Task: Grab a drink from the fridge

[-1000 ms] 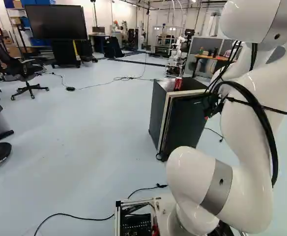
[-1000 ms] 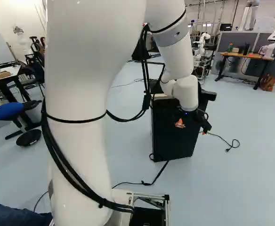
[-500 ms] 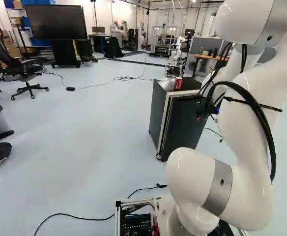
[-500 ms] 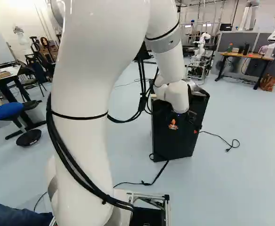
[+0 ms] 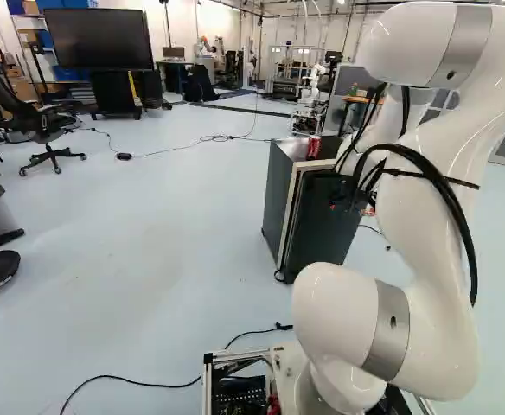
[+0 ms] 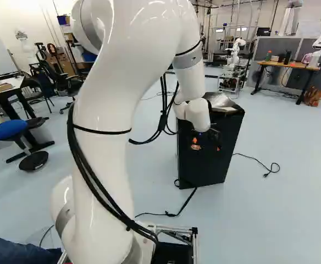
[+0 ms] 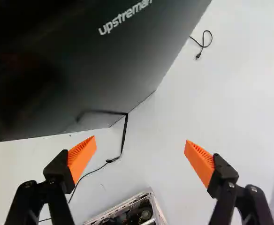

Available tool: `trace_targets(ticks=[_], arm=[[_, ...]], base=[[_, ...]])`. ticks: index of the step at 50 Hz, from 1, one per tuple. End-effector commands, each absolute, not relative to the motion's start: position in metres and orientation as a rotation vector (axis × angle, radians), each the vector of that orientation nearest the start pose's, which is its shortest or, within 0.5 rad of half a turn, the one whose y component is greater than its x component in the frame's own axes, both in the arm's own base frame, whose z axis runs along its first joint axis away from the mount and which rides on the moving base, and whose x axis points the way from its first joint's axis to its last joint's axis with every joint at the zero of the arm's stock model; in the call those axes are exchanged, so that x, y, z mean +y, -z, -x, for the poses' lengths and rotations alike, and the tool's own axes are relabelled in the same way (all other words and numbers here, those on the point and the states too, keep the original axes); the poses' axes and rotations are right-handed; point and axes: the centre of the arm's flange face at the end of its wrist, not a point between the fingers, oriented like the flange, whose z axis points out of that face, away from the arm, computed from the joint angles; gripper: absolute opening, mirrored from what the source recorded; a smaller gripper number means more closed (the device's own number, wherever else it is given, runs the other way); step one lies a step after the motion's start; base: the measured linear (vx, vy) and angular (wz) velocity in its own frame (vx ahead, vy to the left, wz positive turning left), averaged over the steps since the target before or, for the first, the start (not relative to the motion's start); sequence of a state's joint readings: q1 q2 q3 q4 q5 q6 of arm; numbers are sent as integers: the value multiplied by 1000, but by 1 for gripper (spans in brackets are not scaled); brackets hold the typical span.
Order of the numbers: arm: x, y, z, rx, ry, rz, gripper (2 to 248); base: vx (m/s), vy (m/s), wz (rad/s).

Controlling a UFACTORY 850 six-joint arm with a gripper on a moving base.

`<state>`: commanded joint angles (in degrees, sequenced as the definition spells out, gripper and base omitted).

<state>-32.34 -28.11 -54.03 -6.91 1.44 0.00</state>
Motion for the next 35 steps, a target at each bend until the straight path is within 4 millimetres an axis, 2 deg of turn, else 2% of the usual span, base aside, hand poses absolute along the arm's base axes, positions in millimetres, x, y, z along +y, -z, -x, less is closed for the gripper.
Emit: trace_targets(ticks=[11, 19, 35], arm=[[-282, -298, -487, 639, 814, 3130, 247], [-273, -296, -502, 595, 892, 3119, 247], [-267, -300, -514, 558, 1028, 3094, 247]], base=[[0, 0, 0], [0, 0, 0], [0, 0, 0]])
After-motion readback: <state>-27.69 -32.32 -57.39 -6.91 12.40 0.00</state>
